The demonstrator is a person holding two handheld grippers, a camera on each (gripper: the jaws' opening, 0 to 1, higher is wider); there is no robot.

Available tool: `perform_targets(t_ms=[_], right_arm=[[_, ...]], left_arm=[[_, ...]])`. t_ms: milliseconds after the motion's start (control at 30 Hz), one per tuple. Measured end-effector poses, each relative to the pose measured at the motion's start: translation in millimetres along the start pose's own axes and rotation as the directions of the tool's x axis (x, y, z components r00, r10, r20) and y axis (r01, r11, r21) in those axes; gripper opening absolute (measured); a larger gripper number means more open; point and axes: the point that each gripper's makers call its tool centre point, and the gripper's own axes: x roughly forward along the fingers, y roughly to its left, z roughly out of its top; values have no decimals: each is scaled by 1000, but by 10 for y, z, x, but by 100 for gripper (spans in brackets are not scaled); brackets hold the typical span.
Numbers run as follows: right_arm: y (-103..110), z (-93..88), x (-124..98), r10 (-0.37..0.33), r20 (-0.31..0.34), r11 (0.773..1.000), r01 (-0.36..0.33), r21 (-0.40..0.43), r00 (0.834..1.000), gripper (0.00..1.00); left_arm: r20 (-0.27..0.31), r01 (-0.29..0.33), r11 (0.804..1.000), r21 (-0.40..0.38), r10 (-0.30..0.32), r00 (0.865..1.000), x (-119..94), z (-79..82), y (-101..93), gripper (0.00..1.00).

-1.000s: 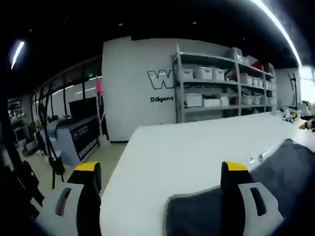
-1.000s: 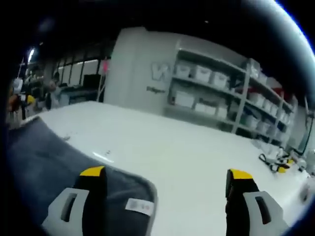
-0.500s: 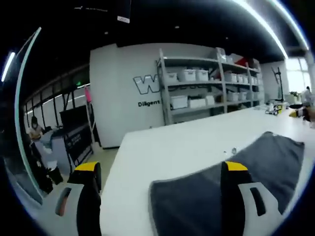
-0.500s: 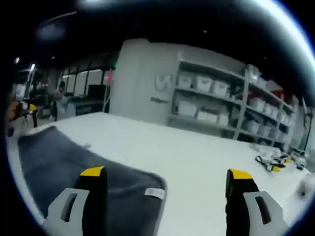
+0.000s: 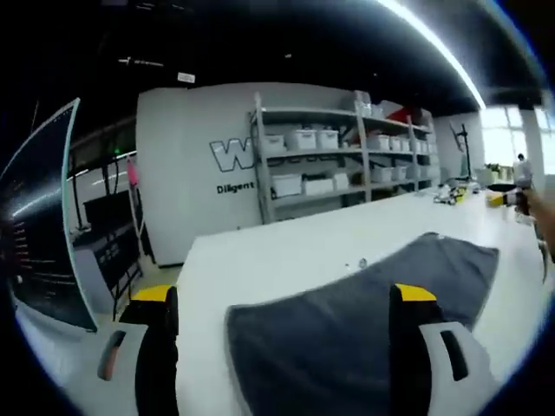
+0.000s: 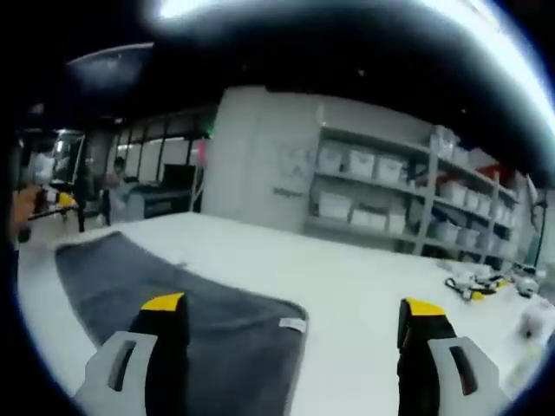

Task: Open the folded towel by lifting each exposed corner and separating the folded layers until the towel lies flat within the target outline without major curled edges

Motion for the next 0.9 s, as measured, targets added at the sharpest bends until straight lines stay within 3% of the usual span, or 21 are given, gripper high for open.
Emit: perform_targets(t_ms=[167, 433, 633, 900], right_arm=[[167, -67, -291, 0, 15, 1000, 0, -13, 1000, 100], [428, -97, -603, 25, 41, 999, -24, -29, 999, 100], [631, -145, -835, 85, 53, 996, -84, -21, 995, 100], [763, -281, -1099, 101, 55, 995, -101, -9, 993, 100]], left_arm=[[17, 26, 999, 48, -27, 999, -299, 11, -257, 100], [36, 58, 996, 62, -60, 998, -723, -61, -559, 100], [34, 34, 997, 69, -37, 999, -1020, -130, -671, 100], [46, 49, 996, 77, -52, 998, -1283, -210, -858, 100]])
